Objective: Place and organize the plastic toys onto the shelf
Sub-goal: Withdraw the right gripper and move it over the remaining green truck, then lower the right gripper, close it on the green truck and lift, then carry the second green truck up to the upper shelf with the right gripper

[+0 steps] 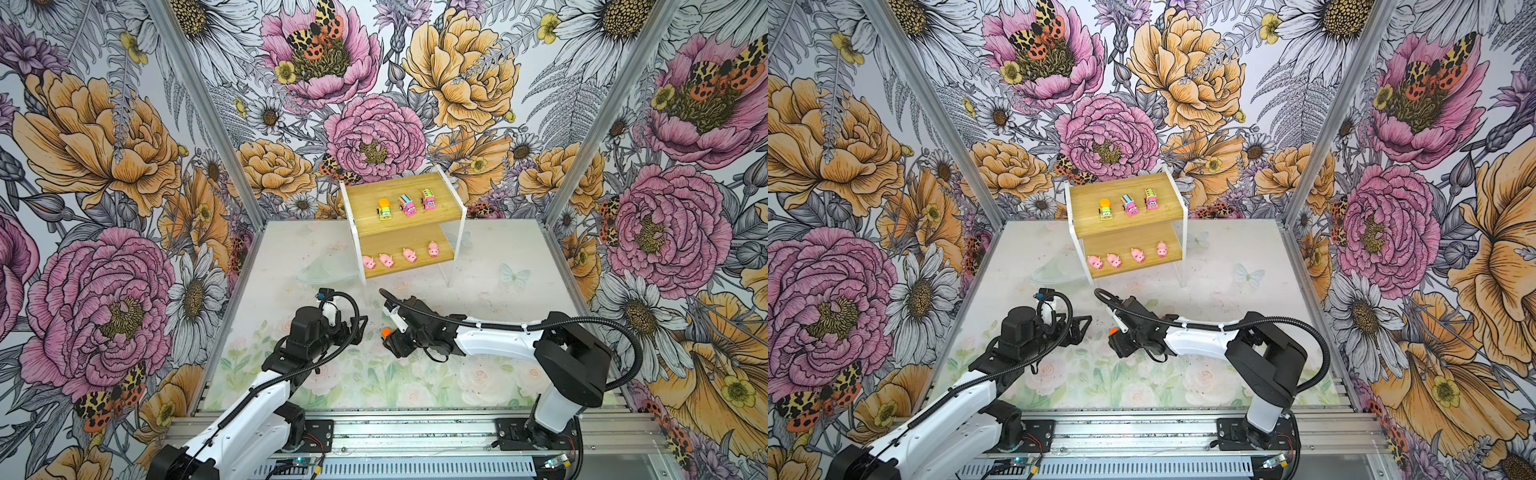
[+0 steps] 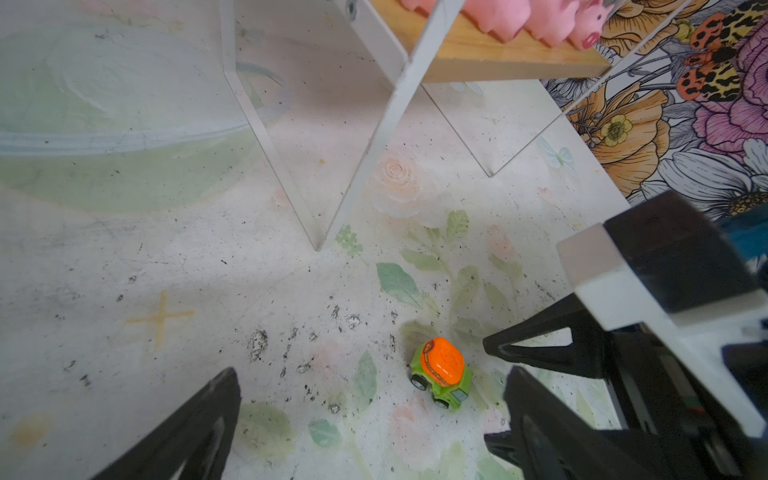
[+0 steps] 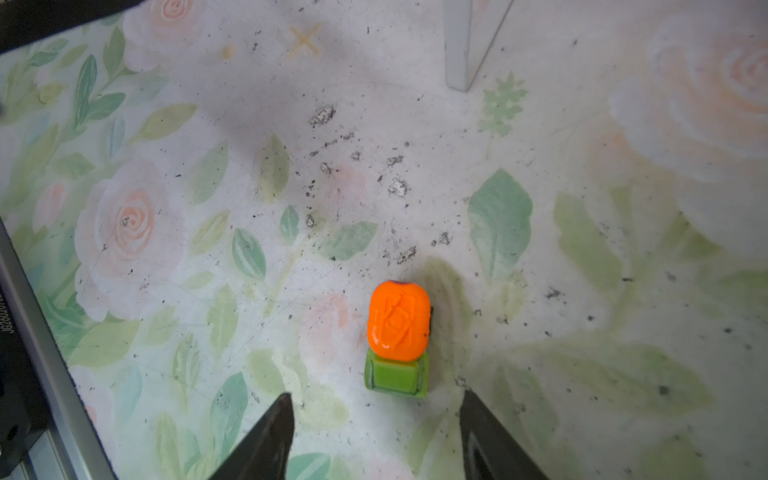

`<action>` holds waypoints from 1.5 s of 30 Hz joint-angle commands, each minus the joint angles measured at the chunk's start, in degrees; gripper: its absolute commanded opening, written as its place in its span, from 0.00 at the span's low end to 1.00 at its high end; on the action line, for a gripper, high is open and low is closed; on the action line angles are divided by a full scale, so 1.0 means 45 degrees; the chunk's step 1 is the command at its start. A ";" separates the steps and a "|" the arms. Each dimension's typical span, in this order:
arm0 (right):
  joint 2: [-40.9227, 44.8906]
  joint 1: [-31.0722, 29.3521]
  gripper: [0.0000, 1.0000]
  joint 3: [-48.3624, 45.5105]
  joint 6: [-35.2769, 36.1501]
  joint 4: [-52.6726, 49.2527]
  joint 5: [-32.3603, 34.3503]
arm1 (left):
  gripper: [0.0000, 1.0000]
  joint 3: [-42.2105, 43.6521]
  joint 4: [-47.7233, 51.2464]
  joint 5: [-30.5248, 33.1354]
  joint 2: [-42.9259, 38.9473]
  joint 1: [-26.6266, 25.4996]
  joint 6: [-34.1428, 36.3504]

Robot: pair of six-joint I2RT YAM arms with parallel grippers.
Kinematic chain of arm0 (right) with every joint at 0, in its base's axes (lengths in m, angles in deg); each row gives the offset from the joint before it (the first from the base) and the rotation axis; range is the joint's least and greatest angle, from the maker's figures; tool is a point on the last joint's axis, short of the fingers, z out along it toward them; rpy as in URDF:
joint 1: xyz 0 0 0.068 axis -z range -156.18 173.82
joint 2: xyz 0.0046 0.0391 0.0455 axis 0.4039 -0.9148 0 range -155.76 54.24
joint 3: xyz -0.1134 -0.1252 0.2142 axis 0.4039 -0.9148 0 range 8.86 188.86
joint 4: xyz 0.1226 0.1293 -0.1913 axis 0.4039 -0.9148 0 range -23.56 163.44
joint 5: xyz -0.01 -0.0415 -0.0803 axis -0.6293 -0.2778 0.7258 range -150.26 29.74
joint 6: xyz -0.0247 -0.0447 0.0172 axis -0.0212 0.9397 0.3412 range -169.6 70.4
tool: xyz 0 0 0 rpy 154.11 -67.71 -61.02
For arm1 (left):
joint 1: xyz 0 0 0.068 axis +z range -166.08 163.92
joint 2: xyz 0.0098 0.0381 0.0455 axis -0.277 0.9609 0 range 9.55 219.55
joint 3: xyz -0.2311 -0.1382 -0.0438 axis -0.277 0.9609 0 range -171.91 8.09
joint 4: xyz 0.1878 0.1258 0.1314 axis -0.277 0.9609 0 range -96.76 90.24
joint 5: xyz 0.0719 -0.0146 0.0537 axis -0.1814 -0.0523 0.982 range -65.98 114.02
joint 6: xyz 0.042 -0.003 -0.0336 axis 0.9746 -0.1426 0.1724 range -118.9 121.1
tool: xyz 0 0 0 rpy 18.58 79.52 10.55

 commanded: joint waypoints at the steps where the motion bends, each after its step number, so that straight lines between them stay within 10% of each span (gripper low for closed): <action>1: -0.0473 0.0068 0.64 0.0027 -0.0225 0.1015 0.0057 | 0.99 0.0132 -0.0110 0.0062 -0.0190 -0.0024 -0.0025; 18: -0.1961 0.0412 0.58 0.0535 -0.0404 0.1977 -0.0127 | 0.99 0.0112 -0.0077 0.0188 -0.0161 0.0007 -0.0080; 29: -0.1429 0.0414 0.28 0.0494 -0.0507 0.1590 -0.0501 | 0.99 0.0102 -0.0077 0.0171 -0.0093 0.0071 -0.0097; 45: 0.2395 0.0286 0.21 0.6291 -0.0254 -0.5761 -0.0006 | 0.99 0.0055 -0.0111 0.0065 0.0019 0.0145 -0.0096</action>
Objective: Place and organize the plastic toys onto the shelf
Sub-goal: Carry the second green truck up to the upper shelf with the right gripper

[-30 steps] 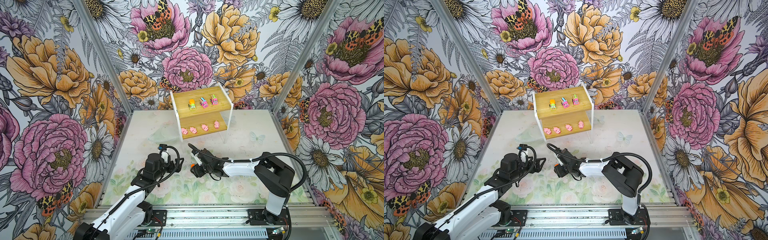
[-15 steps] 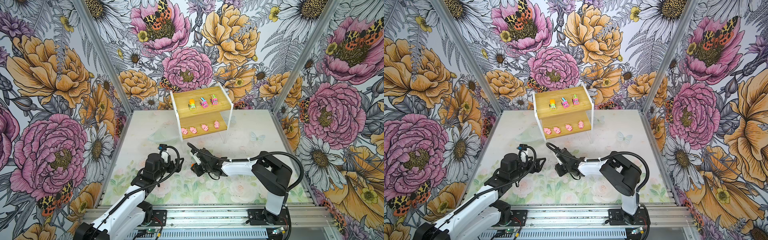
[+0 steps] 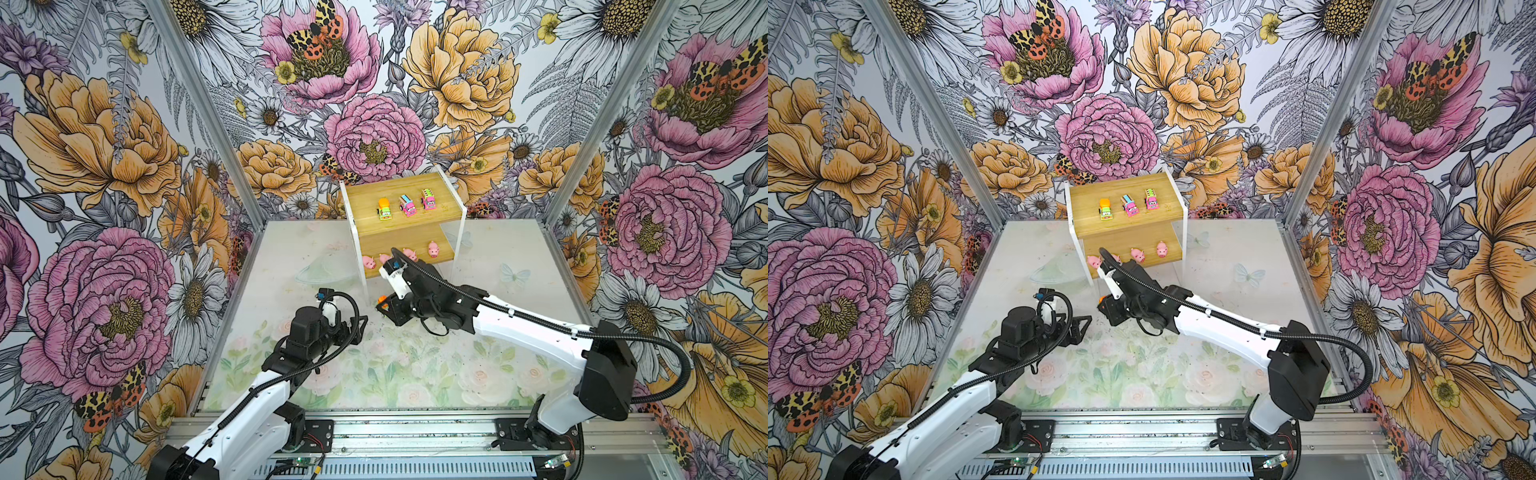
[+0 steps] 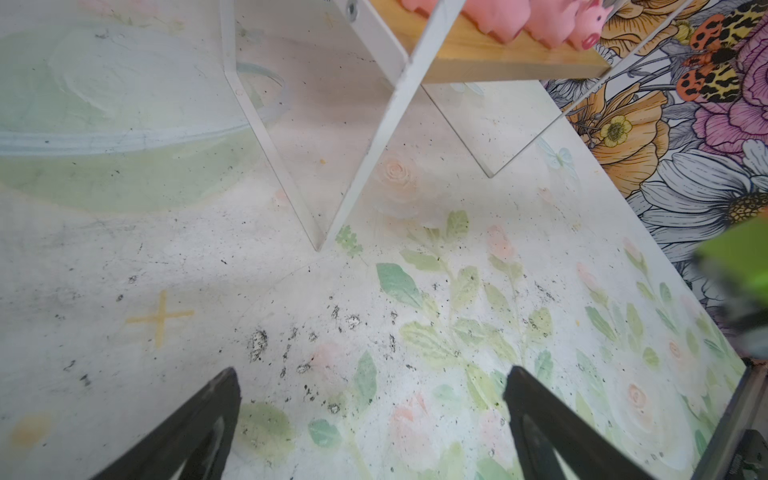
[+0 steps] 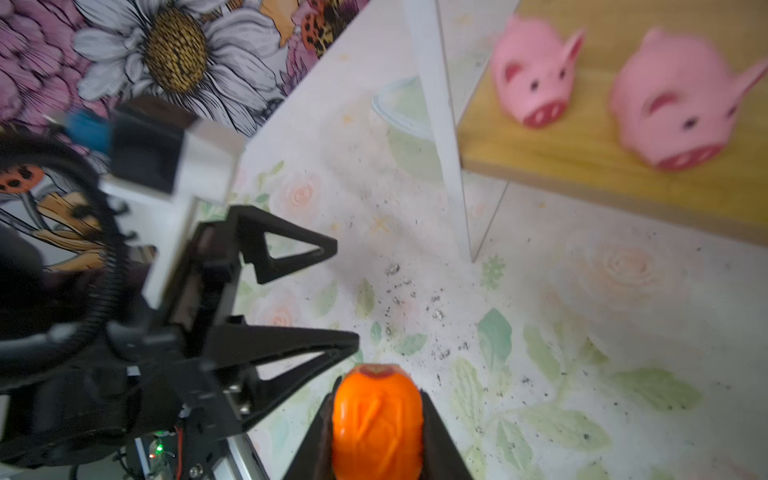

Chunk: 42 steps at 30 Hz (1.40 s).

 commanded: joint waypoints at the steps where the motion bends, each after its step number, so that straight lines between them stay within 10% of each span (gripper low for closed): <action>1: 0.0265 -0.0074 0.21 0.1744 0.0386 -0.2043 0.0598 | 0.99 0.0054 -0.0121 0.0056 0.0046 0.0132 -0.0076; 20: -0.2727 -0.0034 0.22 0.8909 0.2221 -0.2376 0.4839 | 0.99 0.0009 -0.0111 -0.0032 0.0166 0.0167 -0.0081; 42: -0.5401 -0.0010 0.22 1.1650 0.2259 -0.2377 0.6561 | 0.99 0.0033 -0.0119 0.0012 0.0139 0.0196 -0.0081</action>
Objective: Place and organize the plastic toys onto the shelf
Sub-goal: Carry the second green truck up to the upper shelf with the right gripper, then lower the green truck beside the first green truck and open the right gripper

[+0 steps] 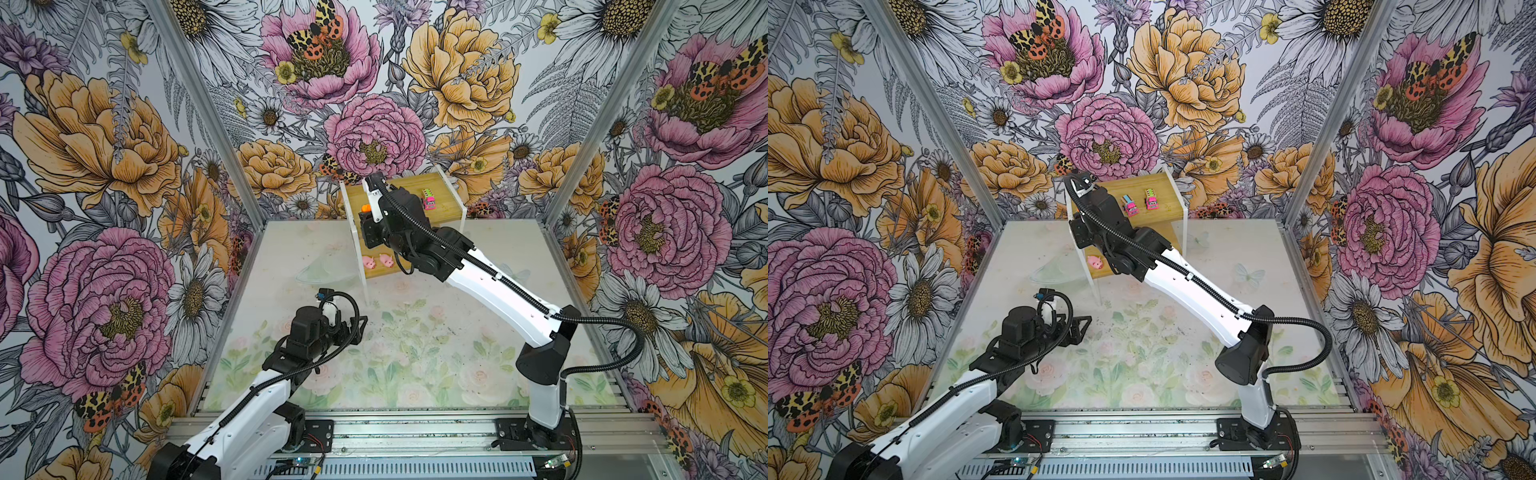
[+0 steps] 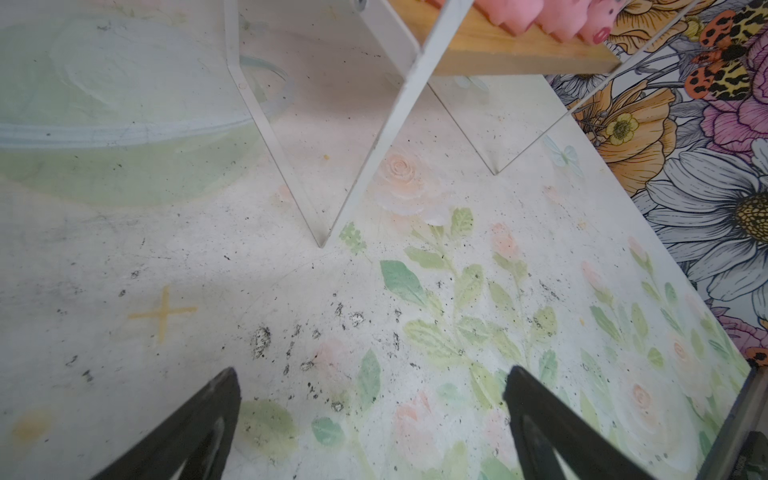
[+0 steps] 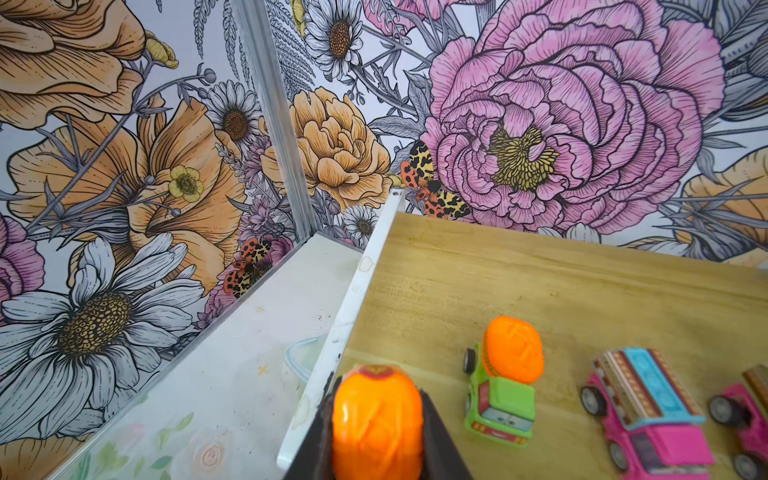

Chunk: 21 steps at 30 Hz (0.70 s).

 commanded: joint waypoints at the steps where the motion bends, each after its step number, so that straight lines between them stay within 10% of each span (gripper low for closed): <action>1: -0.0343 0.0003 0.22 0.0513 -0.0297 0.0024 0.0459 | 0.99 0.0031 -0.0116 0.0006 -0.0028 0.0106 -0.0084; 21: -0.1144 0.0078 0.22 0.0938 -0.0727 0.0024 0.0812 | 0.99 0.0029 -0.0121 0.0026 0.0009 0.0128 -0.0091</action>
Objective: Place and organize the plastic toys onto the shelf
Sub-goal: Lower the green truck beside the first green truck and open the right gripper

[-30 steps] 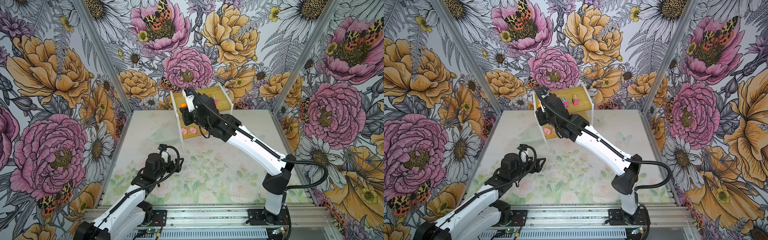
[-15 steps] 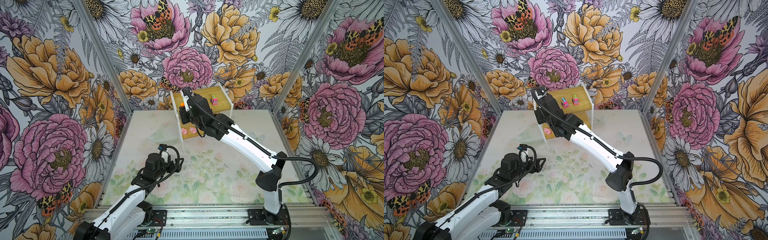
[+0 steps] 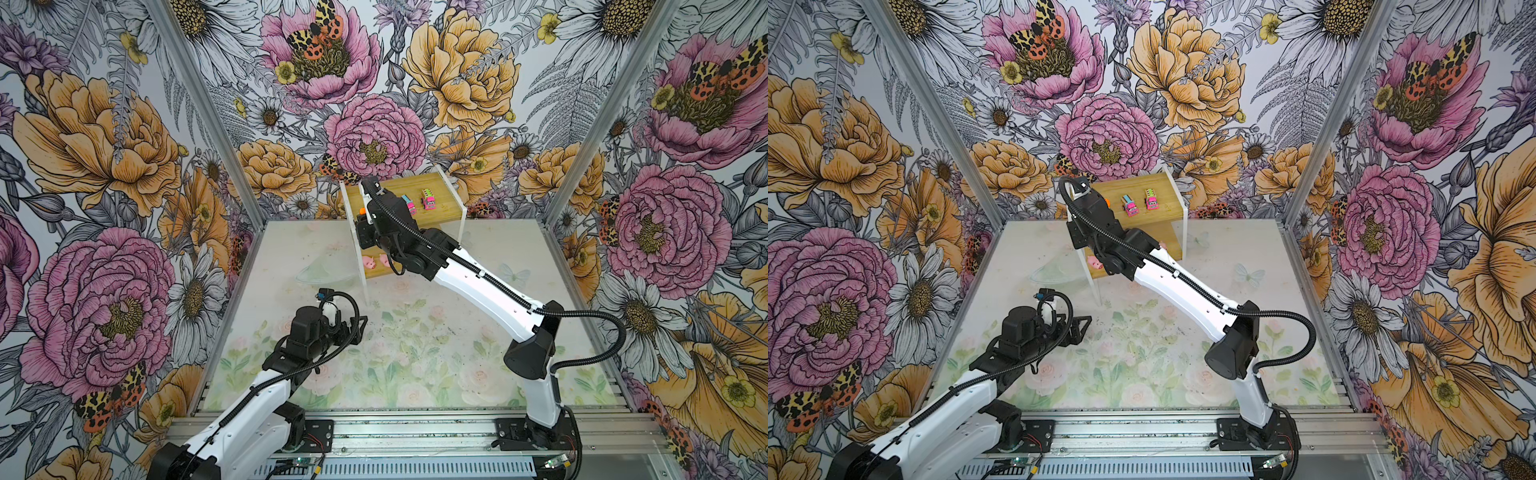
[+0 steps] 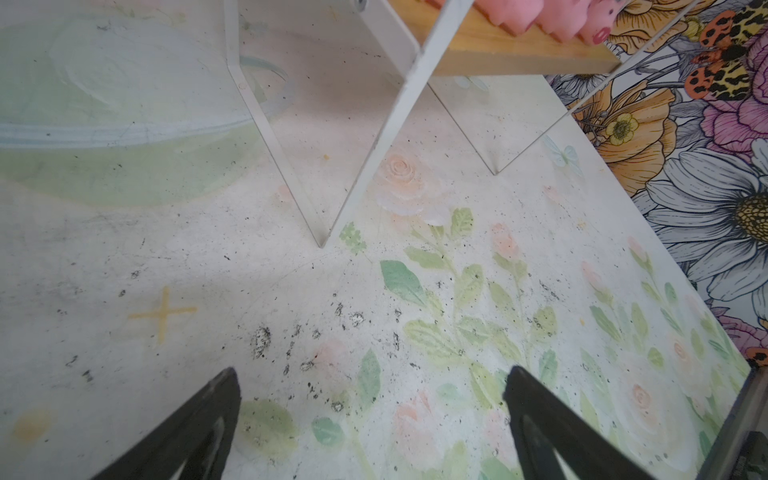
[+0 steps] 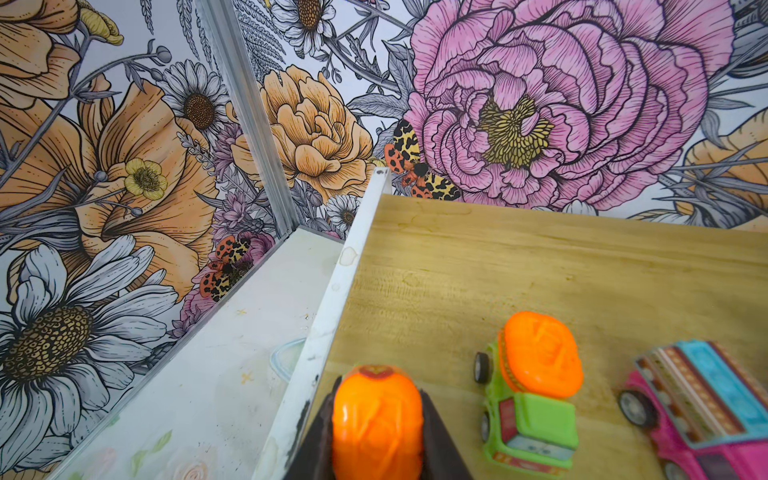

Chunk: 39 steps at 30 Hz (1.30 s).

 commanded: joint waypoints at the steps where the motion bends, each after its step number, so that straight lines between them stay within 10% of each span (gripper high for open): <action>1: -0.0242 0.0089 0.22 0.0439 -0.0138 0.0030 0.0224 | 0.99 0.0015 -0.0109 0.0023 0.0011 0.0130 -0.0093; 39: -0.0796 0.0143 0.34 0.0625 -0.0519 0.0029 0.0576 | 0.99 0.0015 -0.0099 0.0010 0.0050 0.0147 -0.0111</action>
